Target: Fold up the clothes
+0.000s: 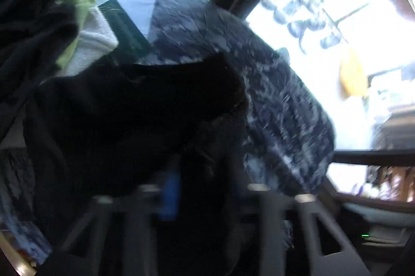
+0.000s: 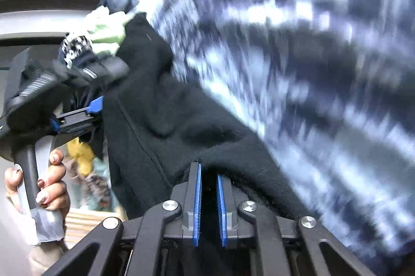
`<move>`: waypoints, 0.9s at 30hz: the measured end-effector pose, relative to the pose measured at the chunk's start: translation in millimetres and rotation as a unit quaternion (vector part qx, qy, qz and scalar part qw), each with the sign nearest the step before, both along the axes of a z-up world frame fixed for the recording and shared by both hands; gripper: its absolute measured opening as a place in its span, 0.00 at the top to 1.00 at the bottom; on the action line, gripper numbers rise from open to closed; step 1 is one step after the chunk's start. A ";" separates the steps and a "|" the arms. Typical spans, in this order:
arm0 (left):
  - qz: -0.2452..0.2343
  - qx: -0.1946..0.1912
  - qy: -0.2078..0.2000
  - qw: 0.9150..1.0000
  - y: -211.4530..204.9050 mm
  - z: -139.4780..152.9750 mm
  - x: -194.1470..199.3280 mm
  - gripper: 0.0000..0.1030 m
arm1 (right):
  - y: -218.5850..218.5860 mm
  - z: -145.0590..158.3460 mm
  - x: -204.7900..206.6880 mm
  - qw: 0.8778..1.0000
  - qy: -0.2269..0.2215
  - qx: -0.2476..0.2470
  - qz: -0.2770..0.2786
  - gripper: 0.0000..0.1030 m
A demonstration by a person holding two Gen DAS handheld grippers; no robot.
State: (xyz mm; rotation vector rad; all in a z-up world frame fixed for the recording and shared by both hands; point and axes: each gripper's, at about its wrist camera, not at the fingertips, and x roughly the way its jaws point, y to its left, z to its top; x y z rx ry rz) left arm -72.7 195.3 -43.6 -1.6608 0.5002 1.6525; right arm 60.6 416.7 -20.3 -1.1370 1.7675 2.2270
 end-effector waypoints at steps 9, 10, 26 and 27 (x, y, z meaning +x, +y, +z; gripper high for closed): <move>0.027 0.074 -0.050 0.996 43.7 3.3 -12.7 0.89 | 28.5 10.7 3.3 0.994 -0.027 0.052 -0.088 0.92; 0.031 0.073 -0.050 0.996 49.6 0.3 -14.4 0.89 | 35.0 10.6 3.5 0.994 -0.027 0.050 -0.098 0.92; 0.120 0.134 -0.111 0.977 85.8 -41.9 -41.8 0.59 | 70.3 45.0 25.0 0.989 -0.009 0.107 -0.100 0.49; 0.126 0.149 -0.116 0.974 78.3 -35.5 -44.4 0.45 | 68.8 56.3 27.4 0.987 0.000 0.131 -0.097 0.49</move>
